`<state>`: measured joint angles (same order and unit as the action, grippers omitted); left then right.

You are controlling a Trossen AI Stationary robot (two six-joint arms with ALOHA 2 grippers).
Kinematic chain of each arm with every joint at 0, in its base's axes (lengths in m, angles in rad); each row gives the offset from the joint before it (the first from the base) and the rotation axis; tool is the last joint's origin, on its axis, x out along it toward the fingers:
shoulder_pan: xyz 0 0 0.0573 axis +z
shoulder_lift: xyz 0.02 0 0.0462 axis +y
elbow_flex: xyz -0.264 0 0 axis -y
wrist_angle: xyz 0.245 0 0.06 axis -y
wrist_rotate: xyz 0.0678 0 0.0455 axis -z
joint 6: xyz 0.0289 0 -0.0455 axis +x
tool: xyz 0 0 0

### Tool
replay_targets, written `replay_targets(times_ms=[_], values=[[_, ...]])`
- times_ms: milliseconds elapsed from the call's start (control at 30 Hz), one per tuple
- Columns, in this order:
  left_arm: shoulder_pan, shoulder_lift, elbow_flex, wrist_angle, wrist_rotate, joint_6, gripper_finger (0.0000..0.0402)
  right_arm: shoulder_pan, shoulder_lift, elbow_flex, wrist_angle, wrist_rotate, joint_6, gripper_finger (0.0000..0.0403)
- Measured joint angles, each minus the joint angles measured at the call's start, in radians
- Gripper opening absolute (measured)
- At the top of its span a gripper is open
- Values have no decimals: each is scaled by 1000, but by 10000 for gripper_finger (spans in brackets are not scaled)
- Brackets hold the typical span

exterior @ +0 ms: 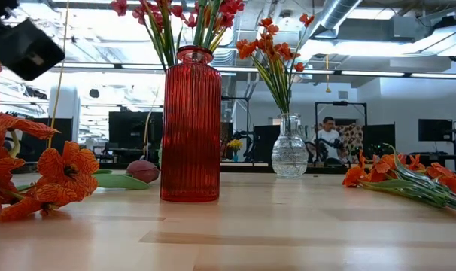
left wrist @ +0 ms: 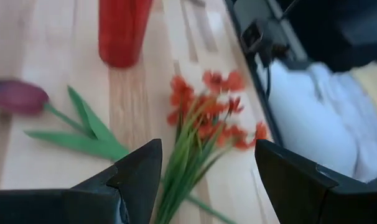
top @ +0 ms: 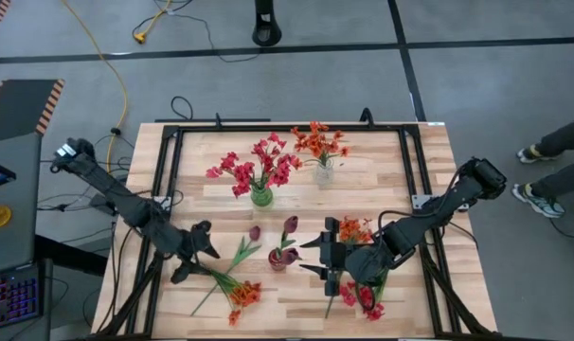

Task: Sort flowers into vase by color
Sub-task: Put the left orange flowers into the transparent vase

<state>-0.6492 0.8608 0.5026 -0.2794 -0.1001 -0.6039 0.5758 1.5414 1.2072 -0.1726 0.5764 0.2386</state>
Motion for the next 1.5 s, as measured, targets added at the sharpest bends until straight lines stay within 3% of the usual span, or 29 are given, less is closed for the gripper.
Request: replay_targets(times_ms=[467,967,1233,1500], values=[[-71,339,0,0,14,-22,245,0,0,0,0,0,-1,240],[-72,501,3,13,-3,-1,237,0,0,0,0,-1,-1,240],[-84,516,34,-13,-54,17,130,0,1,0,-1,-1,-1,240],[-87,515,39,-36,-16,-50,18,0,1,0,-1,-1,-1,240]])
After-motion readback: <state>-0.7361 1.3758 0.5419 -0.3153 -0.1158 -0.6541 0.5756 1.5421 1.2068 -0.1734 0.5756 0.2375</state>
